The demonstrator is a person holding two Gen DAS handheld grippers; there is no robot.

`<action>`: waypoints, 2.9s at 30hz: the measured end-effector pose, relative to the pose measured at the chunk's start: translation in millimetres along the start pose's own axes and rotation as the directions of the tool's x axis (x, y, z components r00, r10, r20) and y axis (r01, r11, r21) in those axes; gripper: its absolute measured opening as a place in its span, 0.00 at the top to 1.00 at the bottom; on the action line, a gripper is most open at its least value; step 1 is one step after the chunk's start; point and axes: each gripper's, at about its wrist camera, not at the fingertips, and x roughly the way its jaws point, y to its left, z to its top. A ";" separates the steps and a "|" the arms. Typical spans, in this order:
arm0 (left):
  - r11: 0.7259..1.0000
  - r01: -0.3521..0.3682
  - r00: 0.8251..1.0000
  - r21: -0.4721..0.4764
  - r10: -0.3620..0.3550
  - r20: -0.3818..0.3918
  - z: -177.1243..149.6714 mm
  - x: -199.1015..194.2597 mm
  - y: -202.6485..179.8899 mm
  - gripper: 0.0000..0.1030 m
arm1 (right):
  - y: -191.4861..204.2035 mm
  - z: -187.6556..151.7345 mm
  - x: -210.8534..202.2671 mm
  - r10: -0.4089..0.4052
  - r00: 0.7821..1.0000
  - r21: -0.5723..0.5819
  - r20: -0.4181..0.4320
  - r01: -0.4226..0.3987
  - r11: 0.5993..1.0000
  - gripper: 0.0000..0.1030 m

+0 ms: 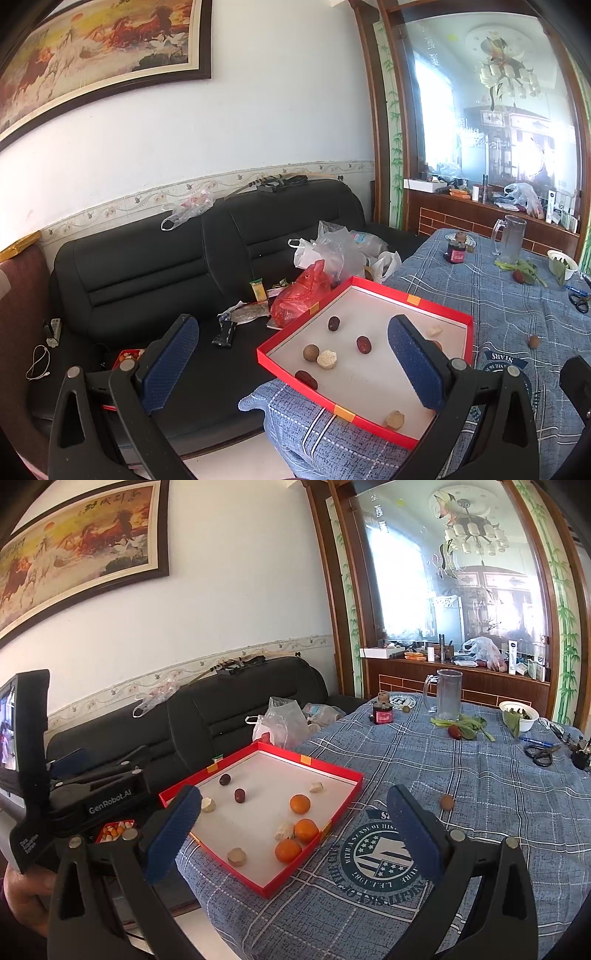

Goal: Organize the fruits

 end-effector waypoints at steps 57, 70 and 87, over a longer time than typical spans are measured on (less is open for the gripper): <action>1.000 0.028 0.999 0.012 -0.028 -0.021 6.0 36.7 12.7 0.00 | 16.1 12.0 36.0 -0.055 0.998 -0.023 -0.031 0.054 0.998 0.02; 0.998 0.060 0.995 0.030 -0.058 -0.078 -1.7 69.7 12.1 0.01 | 20.5 15.0 63.5 -0.086 0.995 -0.033 -0.056 0.084 0.996 0.02; 0.993 0.074 0.985 0.091 -0.058 -0.164 -18.5 102.6 1.8 0.00 | 13.3 4.2 103.2 -0.084 0.986 -0.019 -0.141 0.082 0.996 0.02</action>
